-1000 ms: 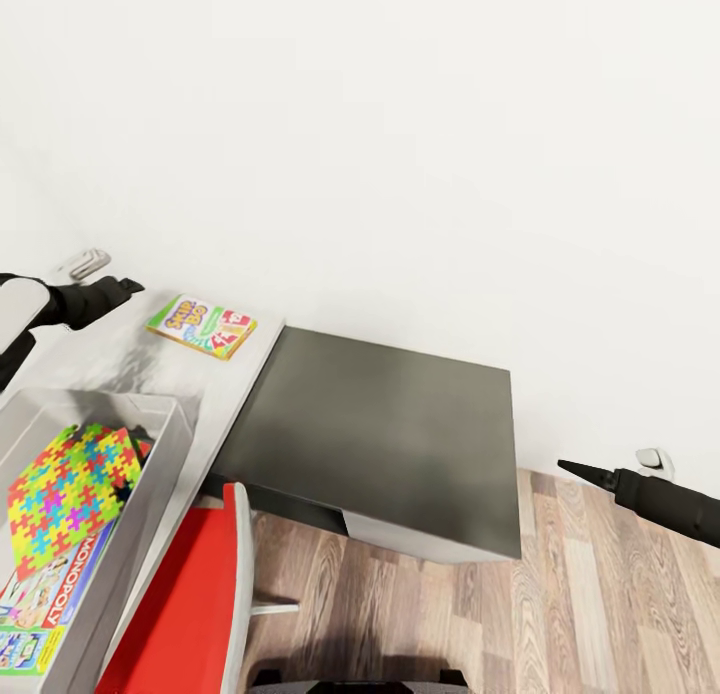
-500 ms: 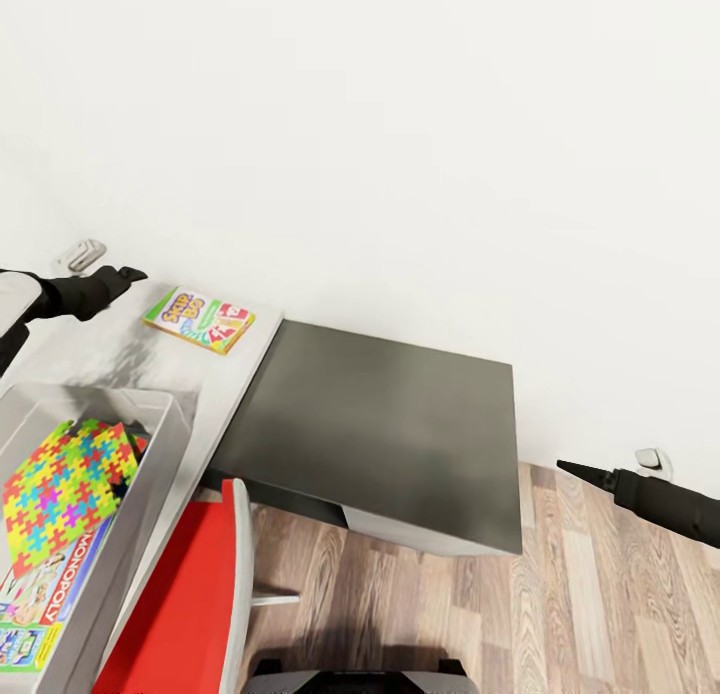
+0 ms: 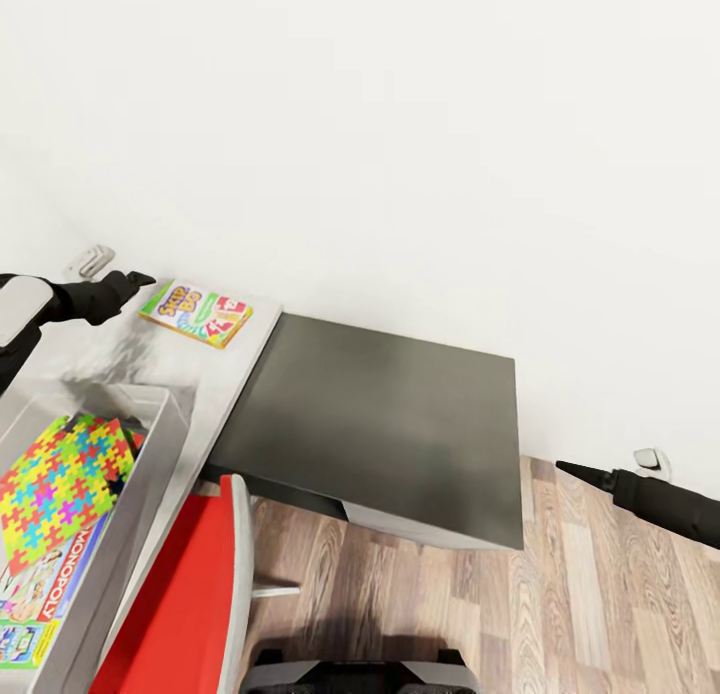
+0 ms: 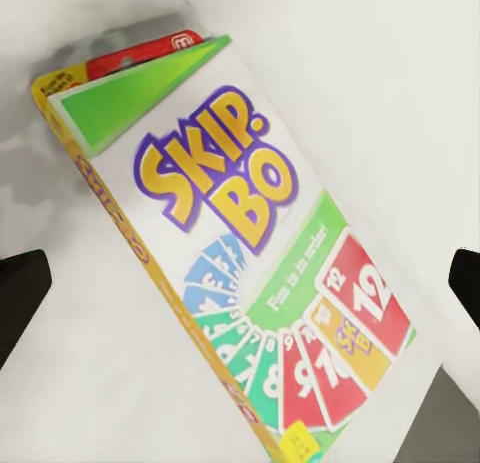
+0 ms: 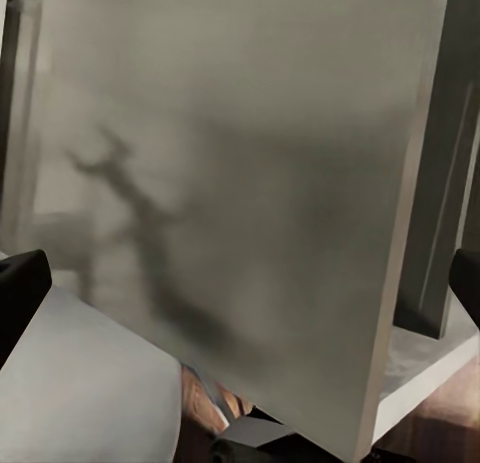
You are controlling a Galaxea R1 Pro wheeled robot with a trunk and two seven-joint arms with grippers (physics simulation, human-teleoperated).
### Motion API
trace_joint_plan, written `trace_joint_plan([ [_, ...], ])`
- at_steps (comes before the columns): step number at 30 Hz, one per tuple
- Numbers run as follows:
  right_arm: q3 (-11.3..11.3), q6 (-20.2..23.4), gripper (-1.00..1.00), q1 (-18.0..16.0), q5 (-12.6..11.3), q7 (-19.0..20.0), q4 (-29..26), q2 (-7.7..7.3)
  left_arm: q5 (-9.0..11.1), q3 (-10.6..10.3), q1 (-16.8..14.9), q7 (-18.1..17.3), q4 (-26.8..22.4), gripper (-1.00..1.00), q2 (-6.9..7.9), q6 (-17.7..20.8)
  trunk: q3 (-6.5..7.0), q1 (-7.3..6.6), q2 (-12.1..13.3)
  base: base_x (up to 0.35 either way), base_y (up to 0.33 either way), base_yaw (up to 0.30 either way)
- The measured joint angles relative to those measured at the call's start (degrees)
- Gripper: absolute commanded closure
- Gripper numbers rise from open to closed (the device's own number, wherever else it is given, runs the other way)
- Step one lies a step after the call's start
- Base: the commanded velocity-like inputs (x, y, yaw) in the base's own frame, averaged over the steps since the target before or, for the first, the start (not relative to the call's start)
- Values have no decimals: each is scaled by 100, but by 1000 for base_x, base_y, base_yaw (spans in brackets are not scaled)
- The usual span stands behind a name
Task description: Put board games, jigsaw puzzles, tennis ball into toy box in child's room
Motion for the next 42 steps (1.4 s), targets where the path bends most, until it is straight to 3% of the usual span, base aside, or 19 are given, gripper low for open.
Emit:
trace_joint_plan([
  [14,2,-6,-100,0,-4,3,1,3,-1,2,-37,-25,87,-100,-91,-7,-130,0,0,0,0,0],
  [22,9,-7,-100,0,-4,7,1,4,-3,4,-85,-27,118,-100,-238,-22,-205,0,0,0,0,0],
  [34,13,-7,-100,0,-11,128,0,4,-10,12,-854,-23,129,-100,-362,-33,-317,0,-1,0,0,0],
  [42,13,-5,-100,0,-6,290,0,4,-12,5,-1134,-17,67,-100,-444,-30,-391,0,-1,0,0,0],
])
